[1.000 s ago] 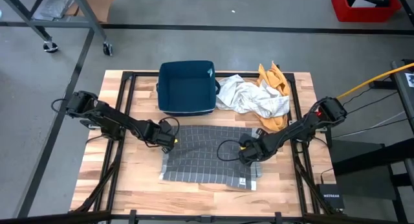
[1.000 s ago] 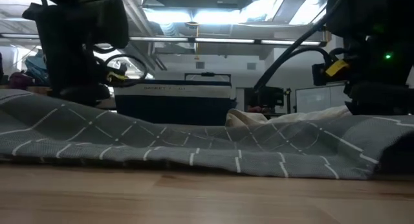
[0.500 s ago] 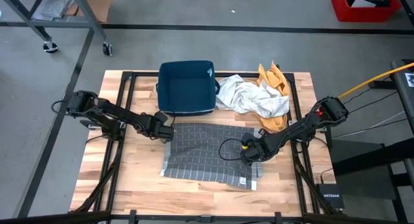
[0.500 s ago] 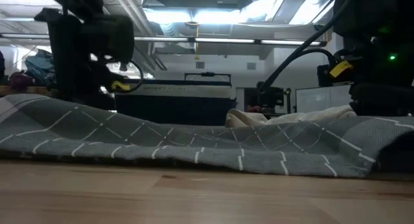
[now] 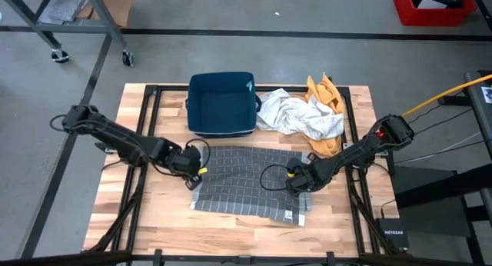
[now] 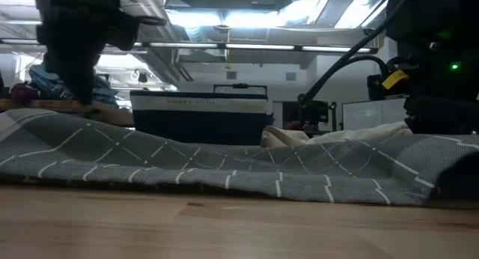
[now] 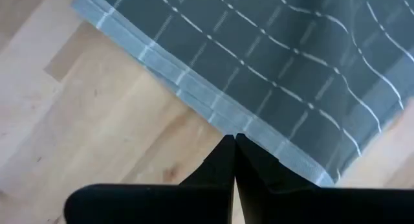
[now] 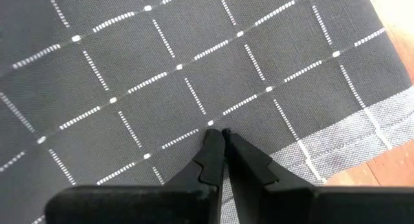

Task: Fold towel
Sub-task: Fold the gray patterned towel

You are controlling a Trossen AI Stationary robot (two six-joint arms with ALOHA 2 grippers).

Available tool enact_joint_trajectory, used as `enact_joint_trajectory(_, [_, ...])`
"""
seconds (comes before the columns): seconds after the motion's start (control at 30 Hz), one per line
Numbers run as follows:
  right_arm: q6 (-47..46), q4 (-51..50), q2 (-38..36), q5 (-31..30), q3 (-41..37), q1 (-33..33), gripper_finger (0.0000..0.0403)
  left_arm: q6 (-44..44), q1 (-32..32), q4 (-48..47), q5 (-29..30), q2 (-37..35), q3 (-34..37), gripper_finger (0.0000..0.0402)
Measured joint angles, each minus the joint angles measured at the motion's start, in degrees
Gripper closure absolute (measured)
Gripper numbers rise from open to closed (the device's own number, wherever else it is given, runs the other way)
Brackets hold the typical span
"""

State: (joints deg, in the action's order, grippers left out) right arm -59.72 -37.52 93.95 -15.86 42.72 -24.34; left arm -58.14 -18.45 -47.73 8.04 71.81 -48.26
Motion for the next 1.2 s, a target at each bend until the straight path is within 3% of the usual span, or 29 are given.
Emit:
enact_joint_trajectory(0.13, [0.0,0.3,0.0,0.0,0.0,0.0,0.0377,0.9,-0.1,0.2,4.2,0.5,0.0,0.0383])
enact_joint_trajectory(0.27, [0.0,0.7,0.0,-0.1,0.0,0.0,0.0377,0.9,1.6,0.3,8.3,1.6,0.0,0.0339])
enact_joint_trajectory(0.5, [1.0,1.0,0.2,0.1,0.6,0.0,0.0377,-4.7,6.7,0.4,9.1,3.2,0.0,0.0275])
enact_joint_trajectory(1.03, [5.4,1.4,0.3,3.8,3.6,-2.5,0.0377,-7.8,12.1,-3.2,8.7,13.8,0.1,0.0274])
enact_joint_trajectory(1.2, [3.4,1.2,0.3,2.0,3.5,-4.7,0.0377,-7.7,13.4,4.2,8.5,15.1,2.4,0.0274])
